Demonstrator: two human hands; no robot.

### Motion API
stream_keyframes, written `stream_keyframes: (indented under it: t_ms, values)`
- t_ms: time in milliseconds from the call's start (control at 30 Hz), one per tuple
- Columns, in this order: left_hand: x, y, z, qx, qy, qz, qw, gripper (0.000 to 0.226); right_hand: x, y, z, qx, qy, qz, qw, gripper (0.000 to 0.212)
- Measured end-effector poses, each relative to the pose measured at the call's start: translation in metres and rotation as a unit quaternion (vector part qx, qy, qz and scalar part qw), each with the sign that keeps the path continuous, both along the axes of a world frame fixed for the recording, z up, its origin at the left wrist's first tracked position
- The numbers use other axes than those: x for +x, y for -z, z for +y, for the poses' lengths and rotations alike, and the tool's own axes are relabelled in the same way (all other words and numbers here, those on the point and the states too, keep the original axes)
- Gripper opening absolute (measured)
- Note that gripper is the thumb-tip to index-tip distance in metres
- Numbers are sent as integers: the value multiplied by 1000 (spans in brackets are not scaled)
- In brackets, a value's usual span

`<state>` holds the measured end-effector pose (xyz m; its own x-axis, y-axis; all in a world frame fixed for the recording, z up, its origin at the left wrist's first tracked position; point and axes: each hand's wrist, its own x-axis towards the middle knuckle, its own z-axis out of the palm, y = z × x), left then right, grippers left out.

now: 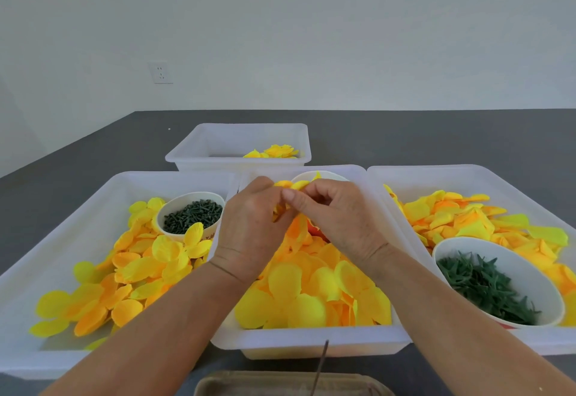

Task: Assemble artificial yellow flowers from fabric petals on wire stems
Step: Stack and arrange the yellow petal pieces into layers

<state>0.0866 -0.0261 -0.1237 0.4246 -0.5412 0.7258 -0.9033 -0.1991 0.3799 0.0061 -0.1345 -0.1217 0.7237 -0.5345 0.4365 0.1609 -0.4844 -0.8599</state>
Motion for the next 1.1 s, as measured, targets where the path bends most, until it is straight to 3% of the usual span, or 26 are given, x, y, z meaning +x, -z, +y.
stream_keyframes:
  t_ms: [100, 233, 333, 433, 500, 667, 833, 900, 1100]
  values:
    - [1, -2, 2, 0, 25, 6, 1000, 11, 0, -2, -4, 6, 24, 17, 1000, 21]
    - [0, 0, 2, 15, 16, -42, 999, 13, -1, -2, -1, 36, 13, 35, 999, 42]
    - [-2, 0, 1, 25, 21, -51, 998, 8, -1, -3, -1, 65, 21, 69, 995, 36]
    - [3, 1, 1, 2, 14, 10, 1000, 11, -1, -5, -6, 154, -16, 71, 985, 15]
    - [5, 0, 1, -11, 0, 40, 999, 16, -1, -5, -7, 177, -31, 72, 981, 15]
    - [-1, -1, 1, -30, 1, 41, 999, 18, -3, -1, -11, 141, 10, 36, 989, 24]
    - [-4, -4, 2, -34, 24, 86, 995, 28, -4, -1, -12, 143, -28, 19, 989, 29]
    - [-2, -5, 2, -37, 43, 113, 992, 31, -4, -3, -12, 154, -33, 22, 987, 26]
    - [-3, -5, 0, -35, 130, 269, 954, 36, -6, -8, -8, 172, -73, 40, 982, 52]
